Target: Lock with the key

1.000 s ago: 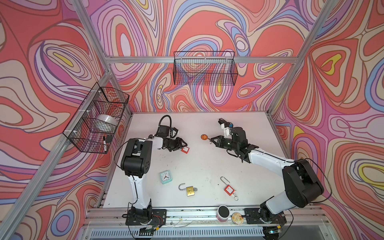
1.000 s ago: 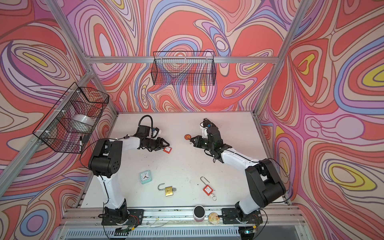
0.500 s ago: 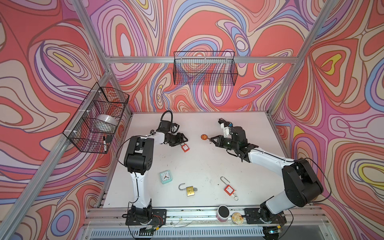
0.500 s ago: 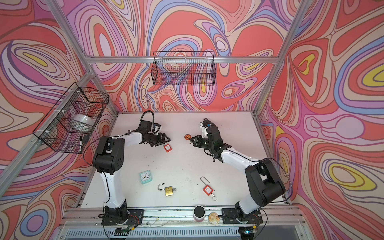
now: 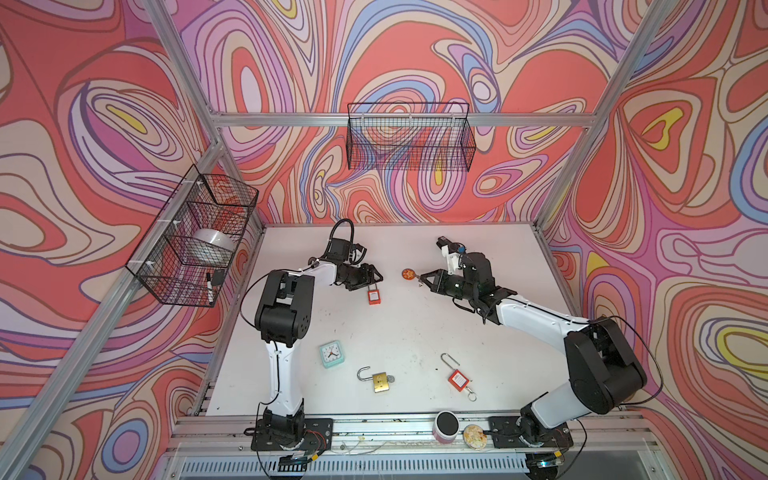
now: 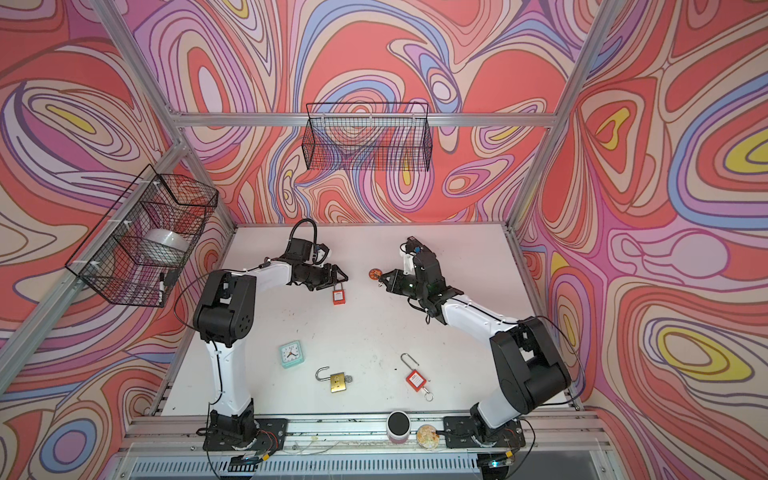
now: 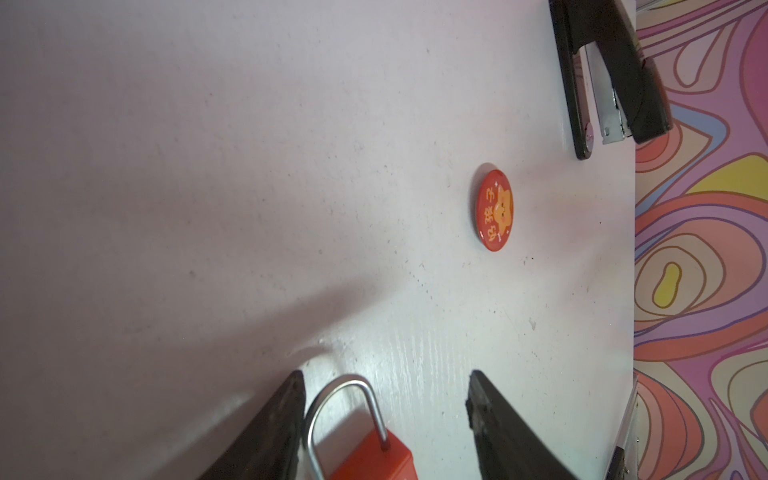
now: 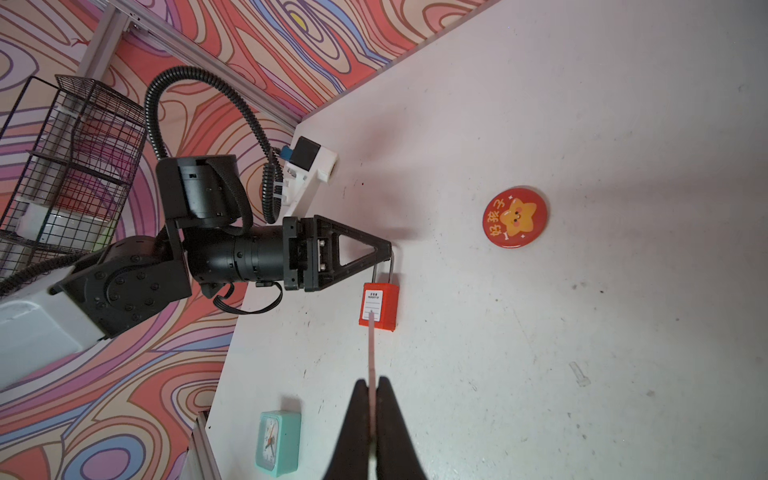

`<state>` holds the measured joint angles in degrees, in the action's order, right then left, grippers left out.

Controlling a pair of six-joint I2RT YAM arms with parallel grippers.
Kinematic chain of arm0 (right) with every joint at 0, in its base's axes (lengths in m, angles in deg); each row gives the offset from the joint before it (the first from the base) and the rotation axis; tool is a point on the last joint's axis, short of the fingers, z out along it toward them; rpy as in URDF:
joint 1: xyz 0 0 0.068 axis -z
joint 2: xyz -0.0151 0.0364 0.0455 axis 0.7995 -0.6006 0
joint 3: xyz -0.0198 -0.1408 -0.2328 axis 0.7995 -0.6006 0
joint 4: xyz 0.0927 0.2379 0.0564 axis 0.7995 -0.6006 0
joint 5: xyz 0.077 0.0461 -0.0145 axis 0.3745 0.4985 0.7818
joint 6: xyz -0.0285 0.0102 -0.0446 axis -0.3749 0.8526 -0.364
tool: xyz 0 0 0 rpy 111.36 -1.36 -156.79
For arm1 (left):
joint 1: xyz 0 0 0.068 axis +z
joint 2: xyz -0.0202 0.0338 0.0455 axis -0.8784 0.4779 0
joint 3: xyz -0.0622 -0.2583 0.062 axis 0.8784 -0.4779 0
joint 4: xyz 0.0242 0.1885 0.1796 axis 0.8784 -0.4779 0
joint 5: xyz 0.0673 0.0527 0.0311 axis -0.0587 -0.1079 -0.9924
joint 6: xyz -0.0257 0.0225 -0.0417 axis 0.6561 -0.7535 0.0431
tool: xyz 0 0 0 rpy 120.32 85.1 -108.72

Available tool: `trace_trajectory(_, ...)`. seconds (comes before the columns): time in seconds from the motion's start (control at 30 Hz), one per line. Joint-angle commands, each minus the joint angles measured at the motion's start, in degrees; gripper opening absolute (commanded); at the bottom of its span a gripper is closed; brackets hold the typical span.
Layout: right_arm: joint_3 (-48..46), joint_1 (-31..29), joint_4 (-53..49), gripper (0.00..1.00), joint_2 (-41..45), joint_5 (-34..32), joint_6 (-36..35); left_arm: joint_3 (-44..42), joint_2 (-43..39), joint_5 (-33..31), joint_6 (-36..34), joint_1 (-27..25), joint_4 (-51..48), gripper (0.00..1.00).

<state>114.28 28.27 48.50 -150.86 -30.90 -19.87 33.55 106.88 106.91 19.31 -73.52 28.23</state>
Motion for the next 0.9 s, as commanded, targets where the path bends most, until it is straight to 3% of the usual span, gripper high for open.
trace_trajectory(0.0, -0.33, -0.22, 1.19, 0.0, -0.86, -0.17, 0.7, 0.02, 1.6, 0.57, 0.71, -0.18, -0.87, 0.64)
trace_trajectory(0.43, -0.54, -0.22, 1.52, 0.0, -1.01, 0.09, 1.12, 0.46, 1.45, 2.82, 1.86, -0.67, -1.03, 0.63)
trace_trajectory(0.87, -0.83, -0.23, 1.36, 0.0, -0.91, -0.77, 2.61, 0.69, -1.23, -1.0, 1.55, -0.67, -1.85, 0.64)
